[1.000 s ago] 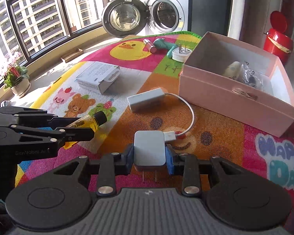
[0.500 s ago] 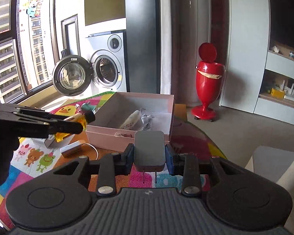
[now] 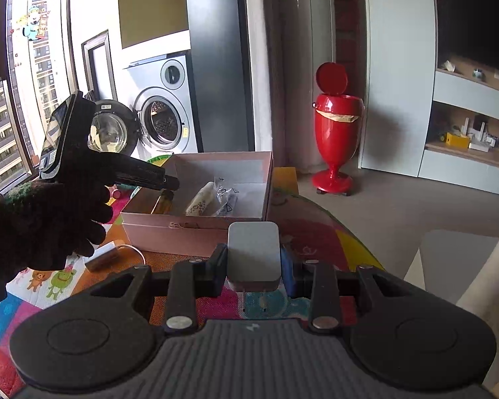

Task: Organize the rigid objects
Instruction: 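Place the charger in the pink box with the right tool while the left places the bottle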

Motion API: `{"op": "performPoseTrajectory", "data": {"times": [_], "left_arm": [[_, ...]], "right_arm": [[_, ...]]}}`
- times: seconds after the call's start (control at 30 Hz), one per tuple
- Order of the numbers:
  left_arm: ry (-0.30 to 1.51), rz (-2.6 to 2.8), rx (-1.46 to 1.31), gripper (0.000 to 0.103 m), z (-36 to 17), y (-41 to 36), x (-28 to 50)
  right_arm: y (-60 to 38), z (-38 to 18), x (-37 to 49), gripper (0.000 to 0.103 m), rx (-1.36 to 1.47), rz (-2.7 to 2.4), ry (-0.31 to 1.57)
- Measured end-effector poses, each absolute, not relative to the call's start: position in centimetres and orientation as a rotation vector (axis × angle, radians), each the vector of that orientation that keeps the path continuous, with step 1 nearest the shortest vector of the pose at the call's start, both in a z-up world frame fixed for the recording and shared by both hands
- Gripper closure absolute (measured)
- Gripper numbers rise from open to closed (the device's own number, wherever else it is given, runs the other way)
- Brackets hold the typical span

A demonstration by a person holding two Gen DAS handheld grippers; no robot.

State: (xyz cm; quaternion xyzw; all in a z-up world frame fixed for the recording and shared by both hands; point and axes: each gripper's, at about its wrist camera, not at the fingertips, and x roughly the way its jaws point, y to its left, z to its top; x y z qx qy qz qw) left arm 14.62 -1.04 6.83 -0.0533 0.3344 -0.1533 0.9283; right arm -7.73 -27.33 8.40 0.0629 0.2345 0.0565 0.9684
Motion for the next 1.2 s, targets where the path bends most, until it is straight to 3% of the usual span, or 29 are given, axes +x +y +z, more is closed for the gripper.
{"op": "performPoseTrajectory", "data": {"times": [0.27,0.47,0.8,0.97,1.13,1.2], "left_arm": [[0.619,-0.304,-0.166,0.072,8.2,4.7,5.6],[0.719,-0.275,-0.245,0.073,6.9,8.4,1.0],[0.762,-0.239,-0.217,0.074,4.6,12.7,-3.1],[0.731,-0.212,-0.231,0.074,4.1,13.8,-2.8],[0.704,-0.173,-0.240,0.074,3.9,14.3,-1.8],[0.703,-0.176,-0.242,0.074,4.0,14.3,-1.3]], "right_arm": [[-26.2,10.6,-2.9,0.071,0.122,0.155,0.471],[-23.1,13.0,6.6,0.071,0.108,0.193,0.532],[-19.5,7.3,15.3,0.069,0.106,0.119,0.765],[-19.4,8.1,12.4,0.054,0.070,0.118,0.707],[-18.6,9.9,6.1,0.028,0.011,0.169,0.577],[-18.4,9.8,3.7,0.024,0.011,0.194,0.556]]}}
